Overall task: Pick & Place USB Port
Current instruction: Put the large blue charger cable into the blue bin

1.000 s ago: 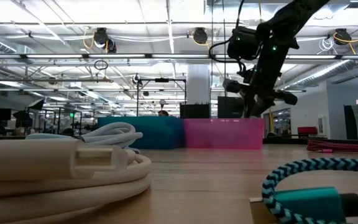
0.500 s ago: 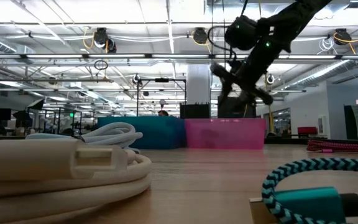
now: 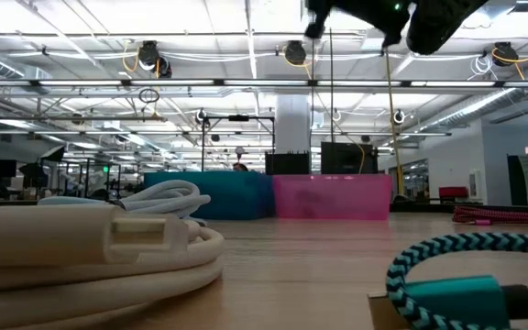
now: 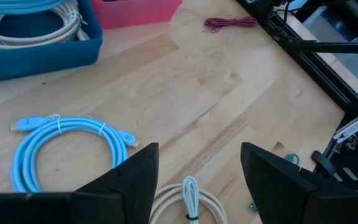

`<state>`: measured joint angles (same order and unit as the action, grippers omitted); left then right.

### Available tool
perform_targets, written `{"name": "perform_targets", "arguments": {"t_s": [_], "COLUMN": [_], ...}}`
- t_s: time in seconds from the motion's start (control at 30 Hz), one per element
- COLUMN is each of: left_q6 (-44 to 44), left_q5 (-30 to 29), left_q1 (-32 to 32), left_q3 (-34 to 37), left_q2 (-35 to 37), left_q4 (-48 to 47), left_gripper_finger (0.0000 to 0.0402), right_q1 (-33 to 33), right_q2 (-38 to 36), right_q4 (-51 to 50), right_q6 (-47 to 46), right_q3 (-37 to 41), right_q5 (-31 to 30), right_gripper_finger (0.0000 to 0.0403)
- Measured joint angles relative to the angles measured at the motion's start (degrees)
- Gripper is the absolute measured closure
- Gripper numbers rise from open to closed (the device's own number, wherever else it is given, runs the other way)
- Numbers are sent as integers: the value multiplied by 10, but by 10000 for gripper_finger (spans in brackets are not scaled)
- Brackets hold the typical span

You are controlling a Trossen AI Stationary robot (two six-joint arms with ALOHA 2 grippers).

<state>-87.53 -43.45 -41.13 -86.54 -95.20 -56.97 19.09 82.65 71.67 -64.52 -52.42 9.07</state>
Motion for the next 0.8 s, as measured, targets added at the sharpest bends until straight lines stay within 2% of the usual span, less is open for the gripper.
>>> {"name": "perform_targets", "arguments": {"t_s": [0.1, 0.17, 0.23, 0.37, 0.47, 0.57, 0.67, 0.8], "left_q6": [6, 10, 16, 30, 33, 35, 36, 39], "left_q5": [4, 6, 13, 27, 33, 34, 35, 37], "left_q1": [5, 8, 12, 20, 22, 22, 22, 22], "left_q3": [0, 0, 0, 0, 0, 0, 0, 0], "left_q2": [0, 0, 0, 0, 0, 0, 0, 0], "left_q4": [0, 1, 1, 1, 1, 2, 2, 1], "left_gripper_finger": [172, 172, 172, 172, 172, 172, 172, 172], "right_q1": [-15, -30, -50, -110, -158, -208, -260, -310], "right_q2": [0, -1, -19, -54, -74, -87, -80, -55], "right_q4": [140, 182, 155, 56, -143, -443, -719, -927], "right_q6": [-36, -44, -28, 86, 204, 365, 516, 601], "right_q3": [-2, -14, -36, -123, -213, -321, -428, -512], "right_q5": [-7, -14, 9, 107, 166, 175, 101, -45], "right_gripper_finger": [264, 268, 272, 282, 290, 299, 304, 302]}}
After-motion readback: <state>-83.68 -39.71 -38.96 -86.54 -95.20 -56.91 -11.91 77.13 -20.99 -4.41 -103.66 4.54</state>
